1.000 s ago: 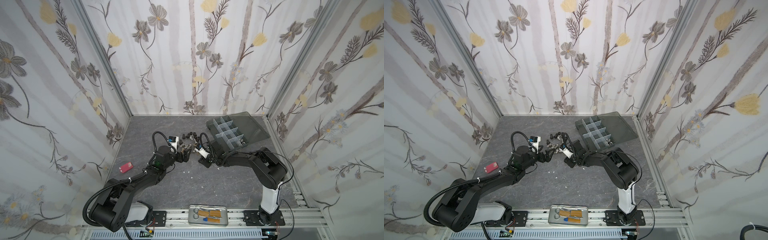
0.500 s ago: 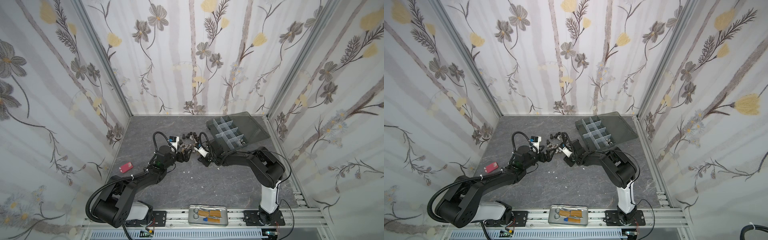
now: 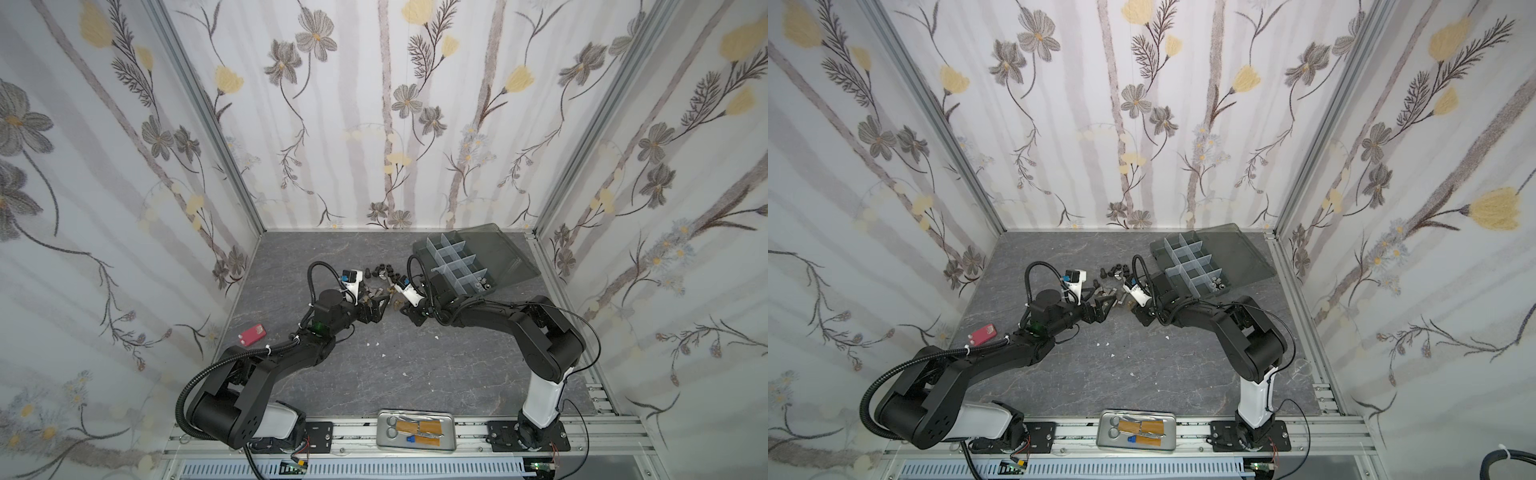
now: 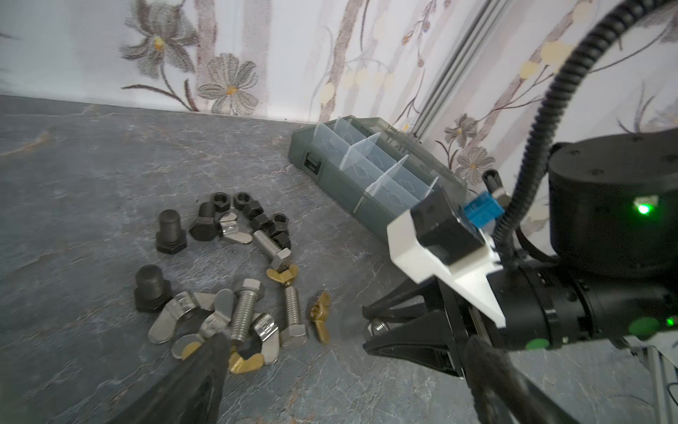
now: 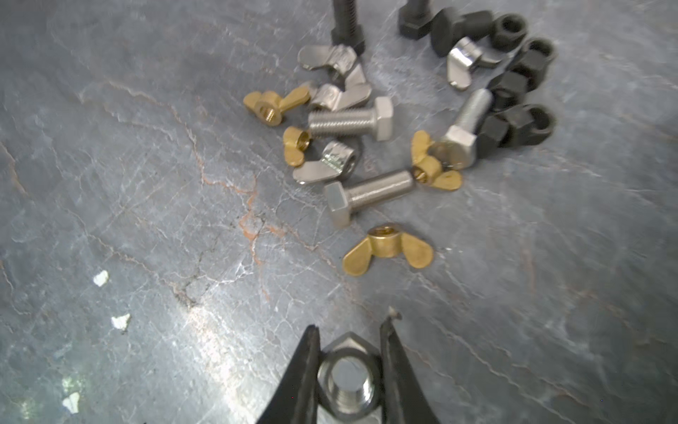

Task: Sort the screws and nuts into containers
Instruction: 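Carry the silver hex nut over the box compartment and release it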

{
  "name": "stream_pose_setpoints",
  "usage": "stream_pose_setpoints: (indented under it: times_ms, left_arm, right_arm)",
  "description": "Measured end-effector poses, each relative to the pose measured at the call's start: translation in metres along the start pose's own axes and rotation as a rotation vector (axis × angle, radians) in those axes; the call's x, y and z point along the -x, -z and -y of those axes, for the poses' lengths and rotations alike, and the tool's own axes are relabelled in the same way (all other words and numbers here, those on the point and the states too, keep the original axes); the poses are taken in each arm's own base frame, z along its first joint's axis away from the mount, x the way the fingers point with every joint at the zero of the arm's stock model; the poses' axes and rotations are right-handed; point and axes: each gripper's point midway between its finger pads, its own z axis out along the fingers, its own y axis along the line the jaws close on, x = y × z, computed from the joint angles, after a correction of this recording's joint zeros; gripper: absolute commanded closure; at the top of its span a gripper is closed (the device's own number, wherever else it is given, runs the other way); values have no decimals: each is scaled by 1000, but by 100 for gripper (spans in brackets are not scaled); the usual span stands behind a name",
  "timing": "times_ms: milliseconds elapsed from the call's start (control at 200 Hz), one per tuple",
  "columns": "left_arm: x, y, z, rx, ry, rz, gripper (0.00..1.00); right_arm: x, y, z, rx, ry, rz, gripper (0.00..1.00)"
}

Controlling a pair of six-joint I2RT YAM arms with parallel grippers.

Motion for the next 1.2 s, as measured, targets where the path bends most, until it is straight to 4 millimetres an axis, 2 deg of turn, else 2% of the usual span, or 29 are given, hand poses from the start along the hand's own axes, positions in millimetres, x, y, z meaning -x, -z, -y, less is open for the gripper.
stream_pose_setpoints:
  times_ms: [165, 270, 365, 475, 589, 654, 879, 1049, 1114, 1204]
  left_arm:
    - [12, -23, 46, -146, -127, -4, 0]
    - [17, -49, 73, -209, -211, -25, 0]
    - [13, -71, 82, -229, -245, -58, 0]
    - [8, -93, 86, -234, -244, -85, 0]
    - [3, -109, 94, -254, -244, -106, 0]
    - [1, -112, 98, -261, -242, -111, 0]
    - [0, -113, 97, -247, -239, -114, 0]
    - [3, -105, 90, -199, -246, -101, 0]
    - [4, -103, 88, -184, -249, -97, 0]
    - [5, -102, 84, -160, -250, -91, 0]
  right_arm:
    - [27, 34, 38, -57, -102, 93, 80]
    - [44, 62, 75, -128, -184, 160, 80]
    - [50, 89, 117, -227, -279, 206, 81]
    - [34, 116, 165, -339, -420, 213, 82]
    - [-1, 142, 213, -480, -576, 183, 81]
    - [-20, 152, 232, -547, -641, 161, 81]
    - [-62, 153, 261, -623, -757, 64, 80]
    - [-74, 144, 266, -626, -779, 24, 76]
    - [-76, 139, 269, -624, -786, 16, 70]
    - [-77, 135, 272, -623, -791, 6, 52]
